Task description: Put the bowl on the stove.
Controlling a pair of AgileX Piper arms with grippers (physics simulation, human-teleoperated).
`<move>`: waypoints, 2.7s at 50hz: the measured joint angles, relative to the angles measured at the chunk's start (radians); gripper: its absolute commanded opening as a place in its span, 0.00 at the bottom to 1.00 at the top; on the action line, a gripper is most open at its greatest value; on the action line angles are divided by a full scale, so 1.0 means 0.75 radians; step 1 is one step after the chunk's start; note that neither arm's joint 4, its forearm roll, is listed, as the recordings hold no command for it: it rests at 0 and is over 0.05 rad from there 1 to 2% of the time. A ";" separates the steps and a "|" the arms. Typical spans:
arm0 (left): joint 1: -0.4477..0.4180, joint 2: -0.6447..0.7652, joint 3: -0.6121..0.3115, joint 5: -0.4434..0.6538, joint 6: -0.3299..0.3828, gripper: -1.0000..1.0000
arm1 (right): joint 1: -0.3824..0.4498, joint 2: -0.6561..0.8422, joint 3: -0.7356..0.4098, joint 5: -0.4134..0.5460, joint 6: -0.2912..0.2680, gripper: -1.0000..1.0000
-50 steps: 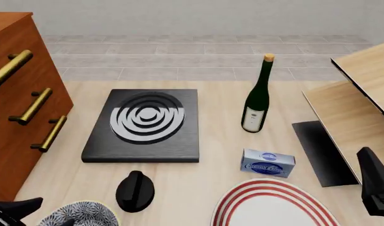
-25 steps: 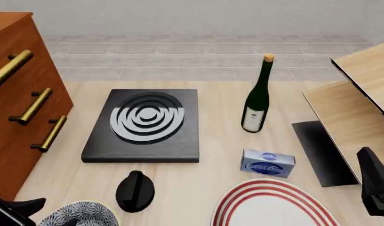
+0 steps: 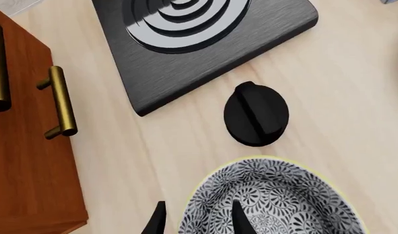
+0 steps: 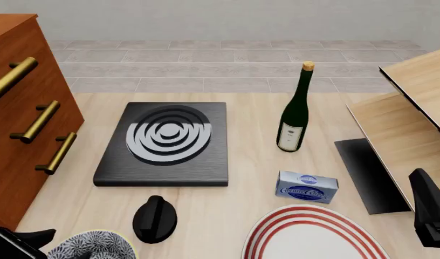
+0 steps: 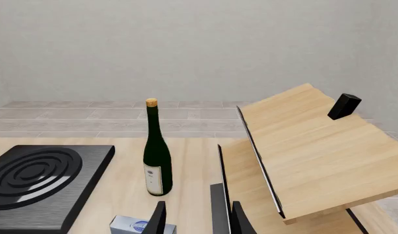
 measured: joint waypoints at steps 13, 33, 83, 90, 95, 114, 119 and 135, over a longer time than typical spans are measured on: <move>0.000 0.045 0.027 -0.051 0.017 1.00 | 0.000 0.000 0.000 0.000 0.000 1.00; -0.001 0.107 0.052 -0.097 0.037 1.00 | 0.000 0.000 0.000 0.000 0.000 1.00; 0.033 0.325 0.057 -0.242 0.088 0.00 | 0.000 0.000 0.000 0.000 0.000 1.00; -0.001 0.187 0.046 -0.129 0.071 0.00 | 0.000 0.000 0.000 0.000 0.000 1.00; -0.024 0.124 0.041 -0.083 0.077 0.00 | 0.000 0.000 0.000 0.000 0.000 1.00; -0.188 -0.052 -0.035 0.105 0.036 0.00 | 0.000 0.000 0.000 0.000 0.000 1.00; -0.202 -0.028 -0.073 0.116 0.032 0.00 | 0.000 0.000 0.000 0.000 0.000 1.00; -0.220 0.089 -0.214 0.123 -0.045 0.00 | 0.000 0.000 0.000 0.000 0.000 1.00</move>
